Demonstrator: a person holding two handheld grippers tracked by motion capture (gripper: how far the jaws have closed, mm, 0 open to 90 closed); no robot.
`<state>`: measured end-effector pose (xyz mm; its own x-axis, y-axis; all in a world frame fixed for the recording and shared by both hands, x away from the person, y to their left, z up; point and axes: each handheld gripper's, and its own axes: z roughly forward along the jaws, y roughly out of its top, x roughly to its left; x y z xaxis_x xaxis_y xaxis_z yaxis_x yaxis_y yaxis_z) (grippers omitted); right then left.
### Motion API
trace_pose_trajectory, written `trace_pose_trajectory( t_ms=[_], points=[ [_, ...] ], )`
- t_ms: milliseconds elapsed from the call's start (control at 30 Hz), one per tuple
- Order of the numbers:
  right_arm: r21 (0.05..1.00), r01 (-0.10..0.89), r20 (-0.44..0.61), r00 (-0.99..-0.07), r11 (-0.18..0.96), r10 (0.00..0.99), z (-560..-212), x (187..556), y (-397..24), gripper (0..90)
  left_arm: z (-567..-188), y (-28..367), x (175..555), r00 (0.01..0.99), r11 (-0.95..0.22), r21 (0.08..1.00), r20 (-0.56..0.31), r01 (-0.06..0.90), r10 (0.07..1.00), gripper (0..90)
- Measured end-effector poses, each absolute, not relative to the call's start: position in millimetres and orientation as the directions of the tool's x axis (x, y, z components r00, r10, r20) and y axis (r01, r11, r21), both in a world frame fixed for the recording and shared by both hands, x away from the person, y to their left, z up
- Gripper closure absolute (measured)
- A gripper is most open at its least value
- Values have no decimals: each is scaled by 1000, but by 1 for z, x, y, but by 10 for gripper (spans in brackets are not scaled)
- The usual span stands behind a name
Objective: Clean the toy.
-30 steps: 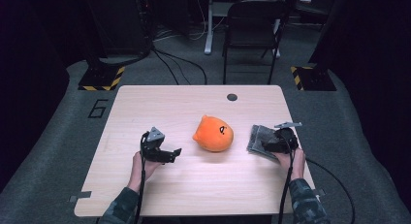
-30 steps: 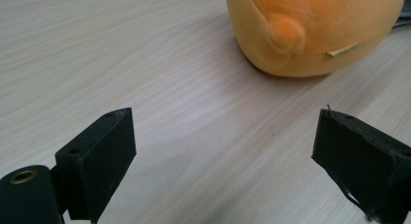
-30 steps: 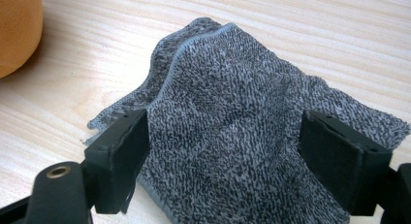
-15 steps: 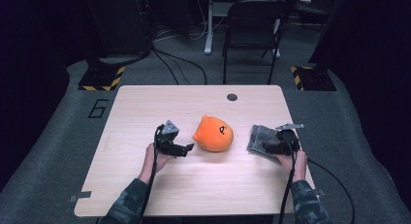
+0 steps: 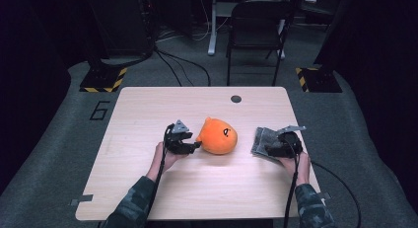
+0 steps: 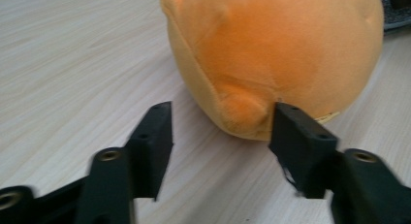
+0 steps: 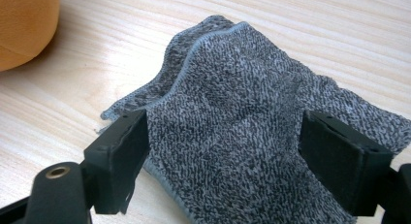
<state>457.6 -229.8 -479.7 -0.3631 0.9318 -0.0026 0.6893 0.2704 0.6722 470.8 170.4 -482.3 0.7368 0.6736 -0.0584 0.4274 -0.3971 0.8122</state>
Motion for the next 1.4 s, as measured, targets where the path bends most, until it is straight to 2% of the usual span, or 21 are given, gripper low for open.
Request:
trace_pose_trajectory(
  t_ms=[333, 667, 867, 1033, 1233, 1400],
  points=[
    [674, 699, -8, -318, 240, 948, -488, 462, -239, 171, -486, 167, 464, 750, -381, 833, -60, 401, 659, 796],
    [668, 726, 46, -261, 164, 964, -498, 474, -246, 143, -484, 158, 449, 760, -373, 848, -52, 376, 648, 838],
    [680, 708, 26, -282, 190, 959, -498, 484, -238, 161, -483, 155, 442, 761, -363, 848, -70, 385, 644, 837],
    [642, 728, -11, -305, 241, 952, -507, 491, -229, 285, -483, 156, 440, 769, -365, 852, -65, 375, 636, 836],
    [644, 706, -24, -368, 296, 929, -506, 487, -220, 642, -485, 157, 437, 764, -355, 851, -82, 388, 641, 832],
    [629, 710, -44, -373, 316, 927, -503, 487, -214, 748, -485, 157, 435, 766, -351, 850, -91, 393, 637, 832]
  ],
)
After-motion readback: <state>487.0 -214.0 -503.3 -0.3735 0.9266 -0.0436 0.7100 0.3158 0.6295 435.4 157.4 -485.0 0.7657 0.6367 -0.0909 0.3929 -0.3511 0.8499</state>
